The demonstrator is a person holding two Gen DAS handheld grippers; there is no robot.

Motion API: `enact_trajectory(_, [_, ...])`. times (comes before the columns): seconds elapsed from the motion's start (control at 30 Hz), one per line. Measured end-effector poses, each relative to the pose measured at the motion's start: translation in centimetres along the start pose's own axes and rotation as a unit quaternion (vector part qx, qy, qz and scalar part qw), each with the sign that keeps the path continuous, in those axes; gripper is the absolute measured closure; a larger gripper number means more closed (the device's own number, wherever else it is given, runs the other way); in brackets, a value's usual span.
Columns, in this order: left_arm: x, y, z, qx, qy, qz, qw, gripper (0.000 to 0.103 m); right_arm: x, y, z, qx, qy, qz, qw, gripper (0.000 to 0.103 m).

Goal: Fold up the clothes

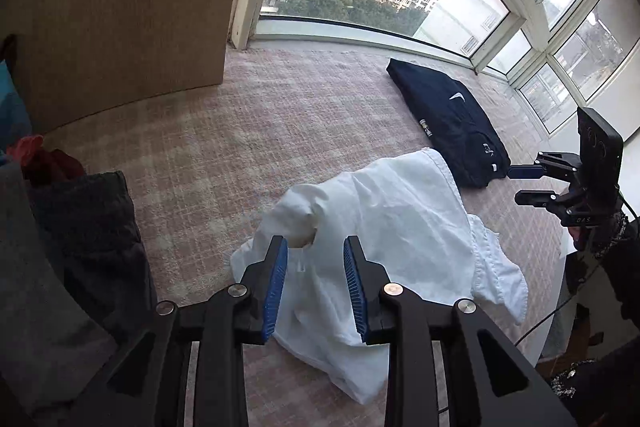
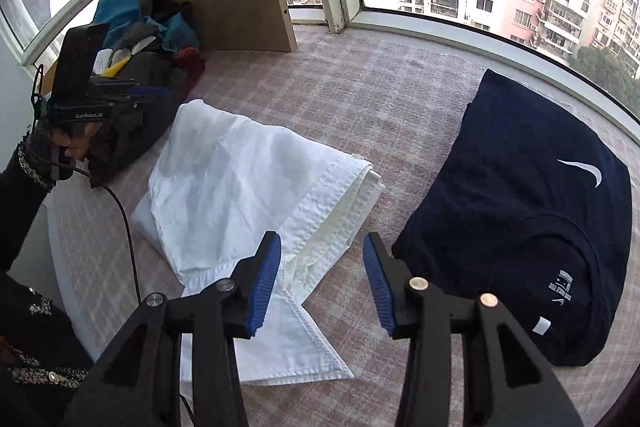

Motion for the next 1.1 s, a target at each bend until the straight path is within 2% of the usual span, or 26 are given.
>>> enact_trajectory(0.03, [-0.1, 0.4, 0.0, 0.008, 0.021, -0.031, 0.9993, 0.076, 0.0, 0.2, -0.8, -0.007, 0.012, -0.014, 1.000, 0.061])
enact_trajectory(0.1, [-1.3, 1.1, -0.5, -0.002, 0.028, -0.074, 0.9969, 0.076, 0.1, 0.5, -2.6, -0.025, 0.027, -0.039, 0.999, 0.061])
enact_trajectory(0.17, [-2.4, 1.3, -1.7, -0.033, 0.022, -0.085, 0.9956, 0.076, 0.2, 0.5, -3.4, -0.040, 0.031, -0.051, 0.997, 0.061])
enact_trajectory(0.23, [-2.4, 1.0, -2.4, -0.062, -0.006, -0.102, 0.9928, 0.076, 0.3, 0.4, -4.1, -0.055, 0.035, -0.062, 0.996, 0.061])
enact_trajectory(0.37, [-1.4, 1.0, -3.2, -0.074, -0.018, -0.134, 0.9880, 0.073, 0.1, 0.2, -5.3, -0.084, 0.034, -0.066, 0.994, 0.061])
enact_trajectory(0.53, [-1.8, 1.6, -4.7, -0.073, -0.038, -0.119, 0.9895, 0.075, 0.2, 0.4, -6.5, -0.106, 0.052, -0.084, 0.990, 0.061])
enact_trajectory(0.63, [-2.3, 1.9, -5.6, -0.070, -0.052, -0.105, 0.9906, 0.077, -0.3, 0.8, -6.6, -0.103, 0.053, -0.068, 0.991, 0.062])
enact_trajectory(0.7, [-2.6, 2.2, -6.1, -0.069, -0.061, -0.095, 0.9912, 0.087, -0.7, 1.1, -6.7, -0.103, 0.052, -0.057, 0.992, 0.091])
enact_trajectory(0.77, [-2.9, 2.4, -6.7, -0.067, -0.070, -0.087, 0.9915, 0.088, -1.2, 1.6, -6.7, -0.108, 0.049, -0.040, 0.992, 0.097])
enact_trajectory(0.83, [-3.2, 2.1, -7.0, -0.066, -0.070, -0.088, 0.9915, 0.091, -1.8, 2.2, -6.8, -0.116, 0.015, 0.002, 0.993, 0.097])
enact_trajectory(0.93, [-2.8, 1.9, -6.8, -0.056, -0.056, -0.103, 0.9915, 0.094, -2.0, 2.6, -7.7, -0.152, -0.047, 0.070, 0.985, 0.097])
enact_trajectory(1.0, [-3.0, 1.9, -7.2, -0.059, -0.050, -0.100, 0.9920, 0.094, -2.0, 2.3, -8.2, -0.161, -0.058, 0.073, 0.982, 0.096])
enact_trajectory(1.03, [-3.3, 1.9, -7.4, -0.062, -0.051, -0.093, 0.9924, 0.094, -2.2, 2.2, -8.2, -0.165, -0.065, 0.076, 0.981, 0.094])
enact_trajectory(1.1, [-3.8, 1.8, -7.6, -0.063, -0.061, -0.080, 0.9929, 0.094, -3.1, 3.0, -7.1, -0.159, -0.115, 0.094, 0.976, 0.081])
Point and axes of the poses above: each gripper's, at about its wrist camera, not at the fingertips, and z roughly against the way its jaws point, x to its right, y to its top, the point moved 2 cm from there along -z, roughly the way its jaws point, and after that the axes turned 5 degrees about z, right-handed, at the moved point
